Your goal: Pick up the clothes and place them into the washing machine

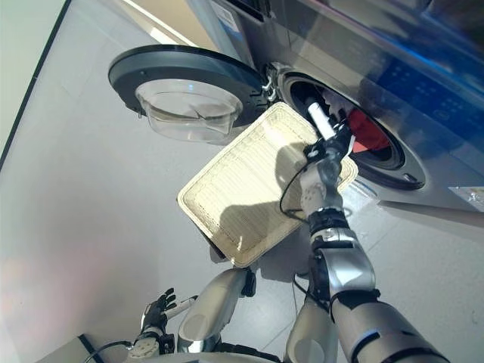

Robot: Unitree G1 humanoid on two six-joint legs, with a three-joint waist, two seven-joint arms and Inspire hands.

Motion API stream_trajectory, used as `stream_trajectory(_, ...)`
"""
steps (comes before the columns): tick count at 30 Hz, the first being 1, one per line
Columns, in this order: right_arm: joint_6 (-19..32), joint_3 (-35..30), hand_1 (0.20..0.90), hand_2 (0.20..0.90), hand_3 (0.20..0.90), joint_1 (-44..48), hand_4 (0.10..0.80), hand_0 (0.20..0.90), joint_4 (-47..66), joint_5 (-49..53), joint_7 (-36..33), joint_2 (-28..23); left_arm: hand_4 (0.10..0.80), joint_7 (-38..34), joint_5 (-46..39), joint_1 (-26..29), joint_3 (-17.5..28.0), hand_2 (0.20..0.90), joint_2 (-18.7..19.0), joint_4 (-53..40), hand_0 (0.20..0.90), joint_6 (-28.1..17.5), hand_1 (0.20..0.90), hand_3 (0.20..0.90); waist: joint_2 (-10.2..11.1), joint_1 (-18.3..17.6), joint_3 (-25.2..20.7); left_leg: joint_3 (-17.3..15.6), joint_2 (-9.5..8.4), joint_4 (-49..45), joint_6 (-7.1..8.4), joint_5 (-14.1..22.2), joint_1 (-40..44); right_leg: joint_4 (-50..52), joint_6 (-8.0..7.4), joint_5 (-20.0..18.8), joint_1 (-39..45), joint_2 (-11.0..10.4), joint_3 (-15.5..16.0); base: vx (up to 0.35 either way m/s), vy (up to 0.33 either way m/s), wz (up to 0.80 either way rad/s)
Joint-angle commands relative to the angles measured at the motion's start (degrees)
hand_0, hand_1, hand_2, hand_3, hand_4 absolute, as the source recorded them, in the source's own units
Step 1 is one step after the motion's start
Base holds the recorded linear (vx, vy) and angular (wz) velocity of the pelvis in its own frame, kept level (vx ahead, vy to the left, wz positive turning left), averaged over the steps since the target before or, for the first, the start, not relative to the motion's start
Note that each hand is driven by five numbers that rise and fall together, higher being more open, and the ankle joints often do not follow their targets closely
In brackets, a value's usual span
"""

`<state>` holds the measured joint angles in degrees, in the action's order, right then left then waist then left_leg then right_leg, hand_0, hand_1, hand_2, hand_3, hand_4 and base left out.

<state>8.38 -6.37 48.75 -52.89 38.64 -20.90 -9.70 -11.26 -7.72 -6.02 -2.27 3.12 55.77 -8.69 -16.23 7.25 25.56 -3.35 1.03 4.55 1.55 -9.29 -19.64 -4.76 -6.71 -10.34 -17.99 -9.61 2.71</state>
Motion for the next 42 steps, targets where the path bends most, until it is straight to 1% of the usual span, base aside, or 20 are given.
stream_trajectory(1, 1.0, 4.1, 0.900, 0.900, 0.900, 2.4, 0.800, 0.900, 7.3, -3.5, 4.3, 4.1, 0.800, -0.8, -0.9, 2.1, -1.5, 0.900, 0.5, 2.3, 0.900, 0.6, 0.900, 0.900, -8.6, -1.1, 4.2, 2.4, 8.73, -3.1, 8.08, 2.6, 4.3, -0.2, 3.71, 6.6, 8.7, -1.5, -0.6, -0.018, -0.064, 0.00)
stream_trajectory(5, -0.2, 6.1, 0.900, 0.900, 0.900, -1.4, 0.800, 0.900, 7.6, -4.8, 5.9, 6.5, 0.800, -0.9, -0.7, 2.1, -0.5, 0.900, 1.1, 3.3, 0.900, 0.7, 0.900, 0.900, -6.2, -0.6, 4.2, 2.3, 8.45, -2.3, 7.10, 2.6, 7.4, -0.2, 4.22, 7.0, 11.9, -0.2, -0.1, -0.012, -0.052, 0.01)
stream_trajectory(7, -0.5, 6.5, 0.900, 0.900, 0.900, -3.6, 0.800, 0.900, 7.4, -5.5, 6.2, 6.8, 0.800, -0.9, -0.5, 2.6, 0.1, 0.900, 1.3, 4.2, 0.900, 0.8, 0.900, 0.900, -4.7, -0.5, 4.2, 2.3, 8.32, -1.7, 6.81, 2.6, 9.1, -0.2, 4.44, 7.2, 13.5, 0.2, 0.0, -0.001, -0.060, 0.04)
stream_trajectory(10, -1.3, 6.6, 0.900, 0.900, 0.900, -8.1, 0.800, 0.900, 6.6, -6.7, 7.1, 6.2, 0.800, -0.8, -0.1, 3.1, 1.6, 0.900, 1.9, 5.1, 0.900, 0.9, 0.900, 0.900, -2.3, -0.3, 4.2, 2.3, 8.14, -1.4, 6.39, 2.6, 12.4, -0.2, 4.61, 7.1, 16.7, 0.8, 0.0, 0.039, -0.077, 0.02)
stream_trajectory(11, -1.8, 6.6, 0.900, 0.900, 0.900, -11.0, 0.800, 0.900, 5.4, -7.5, 7.4, 5.0, 0.800, -0.9, 0.1, 3.5, 2.9, 0.900, 2.4, 6.6, 0.900, 1.0, 0.900, 0.900, -0.7, -0.1, 3.5, 2.3, 7.99, -1.5, 6.09, 2.8, 14.5, -0.2, 4.60, 7.0, 18.9, 1.2, -0.1, 0.057, -0.074, 0.03)
stream_trajectory(12, -1.8, 6.6, 0.900, 0.900, 0.900, -11.0, 0.800, 0.900, 5.4, -7.5, 7.4, 5.0, 0.800, -0.9, 0.1, 3.5, 2.9, 0.900, 2.4, 6.6, 0.900, 1.0, 0.900, 0.900, -0.6, -0.1, 3.6, 2.3, 7.97, -1.4, 6.08, 2.8, 14.8, -0.2, 4.59, 7.0, 19.1, 1.2, -0.1, 0.078, -0.073, 0.00)
stream_trajectory(15, -2.6, 4.8, 0.900, 0.900, 0.900, -19.1, 0.800, 0.900, 4.4, -8.1, 8.7, 3.9, 0.800, -0.6, -0.5, 3.0, 5.3, 0.900, 2.8, 7.6, 0.900, 1.4, 0.900, 0.900, 1.8, 1.4, -0.6, 2.5, 7.74, -1.5, 5.60, 3.4, 16.4, -0.2, 4.65, 7.2, 20.8, 1.9, 0.6, 0.102, -0.078, 0.03)
stream_trajectory(17, -3.0, 4.2, 0.900, 0.900, 0.900, -24.6, 0.800, 0.900, 5.1, -8.9, 10.4, 4.2, 0.800, -0.4, -0.1, 2.7, 5.6, 0.900, 3.7, 9.7, 0.900, 1.6, 0.900, 0.900, 3.4, 2.2, -3.4, 2.7, 7.70, -1.0, 5.23, 3.7, 17.4, -0.2, 4.68, 7.3, 21.4, 2.4, 0.7, 0.128, -0.081, 0.08)
stream_trajectory(19, -3.4, 4.6, 0.900, 0.900, 0.900, -29.7, 0.800, 0.900, 3.8, -10.5, 12.1, 3.5, 0.800, -0.3, 0.7, 2.7, 6.1, 0.900, 4.7, 10.2, 0.900, 1.8, 0.900, 0.900, 5.0, 3.2, -6.5, 3.4, 7.49, -0.7, 4.95, 3.9, 17.8, -0.2, 4.68, 7.3, 21.6, 2.7, 0.7, 0.113, -0.090, 0.00)
stream_trajectory(20, -3.6, 5.5, 0.900, 0.900, 0.900, -32.3, 0.800, 0.900, 4.2, -12.7, 13.1, 2.9, 0.800, -0.1, 0.8, 3.3, 6.6, 0.900, 5.5, 10.7, 0.900, 1.9, 0.900, 0.900, 6.2, 3.7, -7.9, 3.7, 7.45, -0.6, 4.75, 3.8, 18.2, -0.2, 4.79, 7.2, 21.8, 3.1, 0.7, 0.091, -0.104, 0.00)
stream_trajectory(22, -3.8, 5.4, 0.900, 0.900, 0.900, -35.5, 0.800, 0.900, 3.0, -13.9, 14.3, 3.1, 0.800, -0.2, 1.6, 2.9, 6.3, 0.900, 6.5, 11.7, 0.900, 2.0, 0.900, 0.900, 7.5, 4.2, -10.6, 3.7, 7.42, -0.4, 4.50, 4.0, 18.7, -0.2, 4.83, 7.4, 22.0, 3.3, 1.0, 0.081, -0.099, 0.05)
stream_trajectory(24, -3.8, 3.9, 0.900, 0.900, 0.900, -38.7, 0.800, 0.900, 3.1, -15.6, 14.8, 2.8, 0.800, 0.0, 2.0, 2.6, 7.0, 0.900, 7.1, 11.8, 0.900, 2.3, 0.900, 0.900, 8.8, 4.1, -12.9, 3.8, 7.36, -0.3, 4.11, 3.9, 19.2, -0.2, 4.81, 7.3, 22.1, 3.6, 1.0, 0.057, -0.085, 0.04)
stream_trajectory(26, -3.7, 4.1, 0.900, 0.900, 0.900, -39.6, 0.800, 0.900, 2.1, -16.7, 15.2, 2.5, 0.800, -0.1, 2.1, 2.4, 7.1, 0.900, 7.4, 11.8, 0.900, 2.2, 0.900, 0.900, 9.3, 4.2, -14.1, 3.9, 7.36, -0.4, 4.03, 3.6, 19.4, -0.2, 4.75, 7.2, 22.1, 3.7, 1.2, 0.033, -0.057, 0.01)
stream_trajectory(27, -3.4, 6.3, 0.900, 0.900, 0.900, -40.8, 0.800, 0.900, -2.3, -20.9, 16.0, 1.0, 0.800, 0.0, 2.7, 3.3, 7.2, 0.900, 7.8, 12.8, 0.900, 2.2, 0.900, 0.900, 10.4, 4.5, -16.2, 4.0, 7.42, -0.5, 3.90, 3.2, 19.9, -0.2, 4.69, 7.2, 22.3, 3.8, 1.4, 0.034, -0.072, -0.02)
stream_trajectory(32, -3.2, 6.5, 0.900, 0.900, 0.900, -42.4, 0.800, 0.900, -15.4, -24.9, 16.1, -0.4, 0.800, 1.4, 4.0, 4.0, 7.4, 0.900, 7.4, 16.0, 0.900, 2.4, 0.900, 0.900, 11.9, 4.5, -21.3, 3.8, 7.78, 0.5, 3.51, 3.2, 20.7, -0.2, 4.80, 7.8, 21.8, 4.0, 1.9, 0.011, -0.058, 0.03)
stream_trajectory(35, -3.3, 8.0, 0.900, 0.900, 0.900, -43.0, 0.800, 0.900, -19.9, -28.1, 15.9, -1.2, 0.800, 2.2, 5.0, 3.9, 6.9, 0.900, 7.3, 17.5, 0.900, 2.7, 0.900, 0.900, 12.5, 4.2, -22.8, 3.4, 7.63, 0.5, 3.25, 3.6, 20.7, -0.2, 4.81, 7.4, 22.5, 3.6, 2.1, -0.007, -0.045, 0.00)
stream_trajectory(37, -3.7, 10.1, 0.900, 0.900, 0.900, -43.0, 0.800, 0.900, -23.0, -31.5, 15.3, -2.8, 0.800, 2.7, 5.9, 3.9, 6.3, 0.900, 7.2, 18.5, 0.900, 2.8, 0.900, 0.900, 12.8, 3.9, -23.7, 3.4, 7.68, 0.5, 3.21, 3.3, 20.9, -0.2, 4.73, 7.2, 23.1, 3.5, 2.1, -0.017, -0.036, 0.07)
stream_trajectory(38, -3.9, 12.5, 0.900, 0.900, 0.900, -42.1, 0.800, 0.900, -25.6, -34.4, 14.2, -4.7, 0.800, 3.4, 6.3, 4.2, 5.9, 0.900, 6.7, 18.9, 0.900, 3.0, 0.900, 0.900, 12.7, 3.8, -23.9, 3.4, 7.63, 0.5, 3.05, 2.6, 20.6, -0.2, 4.70, 6.8, 23.1, 3.5, 2.0, -0.045, -0.038, 0.12)
stream_trajectory(40, -4.3, 15.5, 0.900, 0.900, 0.900, -42.0, 0.800, 0.900, -27.0, -37.6, 14.3, -5.2, 0.800, 3.6, 7.0, 4.3, 5.0, 0.900, 7.0, 19.1, 0.900, 3.0, 0.900, 0.900, 12.8, 3.9, -24.2, 3.5, 7.68, 0.5, 2.84, 2.5, 21.0, -0.2, 4.69, 6.5, 23.7, 3.3, 2.0, -0.033, -0.042, 0.06)
stream_trajectory(42, -4.5, 16.5, 0.900, 0.900, 0.900, -42.6, 0.800, 0.900, -29.2, -39.2, 13.9, -6.5, 0.800, 4.6, 6.5, 4.0, 5.4, 0.900, 6.4, 19.9, 0.900, 3.2, 0.900, 0.900, 12.6, 3.8, -24.7, 3.5, 7.75, 0.4, 2.75, 2.3, 21.5, -0.2, 4.55, 6.2, 24.4, 3.1, 2.0, -0.007, -0.024, 0.11)
